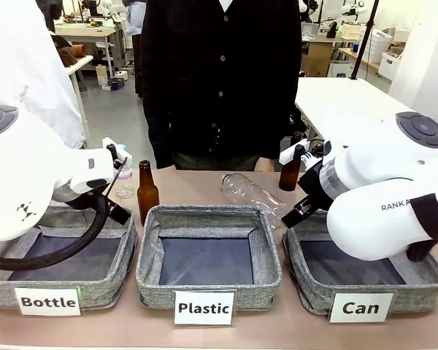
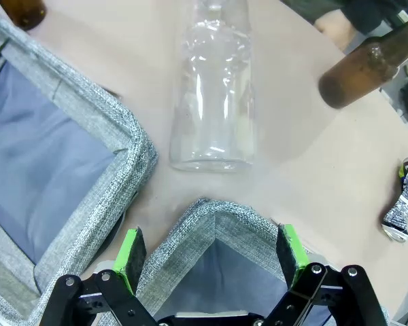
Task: Sort the can waste into the basket.
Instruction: Pick up the can waste from the table and place it in the right Fabric basket.
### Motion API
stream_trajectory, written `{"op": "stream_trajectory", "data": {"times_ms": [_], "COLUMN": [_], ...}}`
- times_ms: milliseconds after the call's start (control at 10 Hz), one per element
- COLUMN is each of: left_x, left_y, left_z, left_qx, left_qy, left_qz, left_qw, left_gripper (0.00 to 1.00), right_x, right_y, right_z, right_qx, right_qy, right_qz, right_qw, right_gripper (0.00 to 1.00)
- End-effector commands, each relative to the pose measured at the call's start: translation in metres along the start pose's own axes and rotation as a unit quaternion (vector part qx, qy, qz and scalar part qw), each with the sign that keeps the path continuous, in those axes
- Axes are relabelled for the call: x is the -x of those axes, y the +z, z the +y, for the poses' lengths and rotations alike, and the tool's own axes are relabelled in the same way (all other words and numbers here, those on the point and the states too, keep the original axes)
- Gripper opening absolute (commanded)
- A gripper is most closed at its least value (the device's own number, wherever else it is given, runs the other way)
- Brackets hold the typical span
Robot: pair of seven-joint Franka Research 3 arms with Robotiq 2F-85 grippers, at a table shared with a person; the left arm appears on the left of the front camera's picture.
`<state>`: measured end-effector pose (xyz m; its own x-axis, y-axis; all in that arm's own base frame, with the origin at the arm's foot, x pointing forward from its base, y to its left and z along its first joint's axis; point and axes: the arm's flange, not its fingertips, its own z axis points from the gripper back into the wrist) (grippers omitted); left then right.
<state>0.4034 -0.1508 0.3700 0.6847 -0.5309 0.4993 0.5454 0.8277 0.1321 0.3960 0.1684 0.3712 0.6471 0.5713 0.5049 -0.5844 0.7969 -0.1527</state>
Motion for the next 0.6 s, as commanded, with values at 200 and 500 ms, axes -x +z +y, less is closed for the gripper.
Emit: {"op": "stream_trajectory", "data": {"times_ms": [200, 500], "left_x": [0.0, 0.0], "left_y": [0.0001, 0.0], "left_z": [0.0, 0.0], "left_qx": [0.0, 0.0], "left_qy": [0.0, 0.0], "left_qz": [0.0, 0.0], "left_qw": [1.0, 1.0], "left_gripper": [1.0, 1.0], "right_x": [0.0, -0.0052], "right_y": [0.0, 0.0075], "right_z": [-0.0001, -0.0032], "right_qx": [0.0, -0.017], "right_qy": [-0.001, 0.006], "right_qz": [0.0, 0.006], "right_qw": [1.0, 1.0], "right_gripper": [1.0, 1.0]}}
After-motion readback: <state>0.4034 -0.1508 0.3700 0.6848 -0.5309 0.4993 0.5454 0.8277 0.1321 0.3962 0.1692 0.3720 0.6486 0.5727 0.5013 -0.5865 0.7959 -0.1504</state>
